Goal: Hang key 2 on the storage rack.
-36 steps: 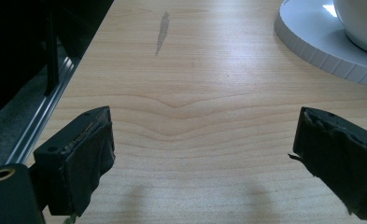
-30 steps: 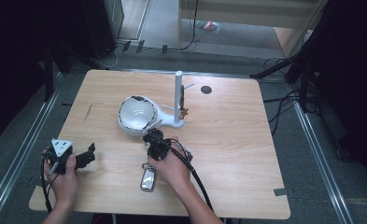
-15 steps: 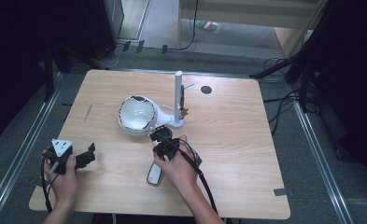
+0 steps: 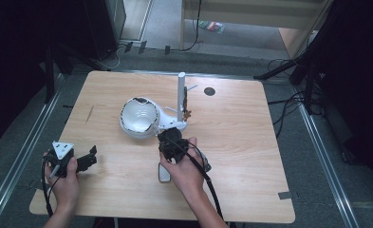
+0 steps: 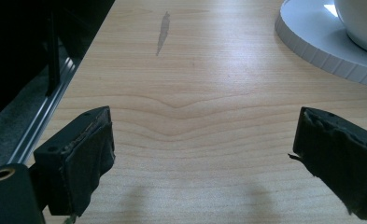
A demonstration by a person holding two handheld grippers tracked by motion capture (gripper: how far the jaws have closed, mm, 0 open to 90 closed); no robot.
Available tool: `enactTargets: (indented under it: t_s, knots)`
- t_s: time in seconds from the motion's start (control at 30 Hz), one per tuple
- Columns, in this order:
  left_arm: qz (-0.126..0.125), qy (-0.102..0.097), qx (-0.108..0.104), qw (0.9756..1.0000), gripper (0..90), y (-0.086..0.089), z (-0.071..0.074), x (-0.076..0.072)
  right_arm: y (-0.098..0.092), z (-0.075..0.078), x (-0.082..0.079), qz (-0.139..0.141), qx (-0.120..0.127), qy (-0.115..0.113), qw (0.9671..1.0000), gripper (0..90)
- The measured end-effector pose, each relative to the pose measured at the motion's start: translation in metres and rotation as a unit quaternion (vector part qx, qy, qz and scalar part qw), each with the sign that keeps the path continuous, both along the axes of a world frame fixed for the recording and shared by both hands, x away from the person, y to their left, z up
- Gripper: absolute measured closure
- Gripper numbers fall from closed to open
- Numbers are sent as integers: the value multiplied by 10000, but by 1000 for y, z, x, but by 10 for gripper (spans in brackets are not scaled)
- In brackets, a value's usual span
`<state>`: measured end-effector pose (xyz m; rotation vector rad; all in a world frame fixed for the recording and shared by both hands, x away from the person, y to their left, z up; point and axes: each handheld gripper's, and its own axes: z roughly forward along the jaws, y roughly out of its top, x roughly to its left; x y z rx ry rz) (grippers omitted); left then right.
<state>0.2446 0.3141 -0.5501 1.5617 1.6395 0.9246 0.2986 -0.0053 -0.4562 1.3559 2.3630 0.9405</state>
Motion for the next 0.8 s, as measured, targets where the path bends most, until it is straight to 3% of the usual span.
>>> enactTargets:
  t_s: [0.4,0.8]
  knots:
    - [15,-22,-15,10000,57,0,0,0,-10,13,-6,-267,286,-671,9970,848]
    - [12,-19,-15,10000,57,0,0,0,-16,21,-14,-549,377,-1273,9896,848]
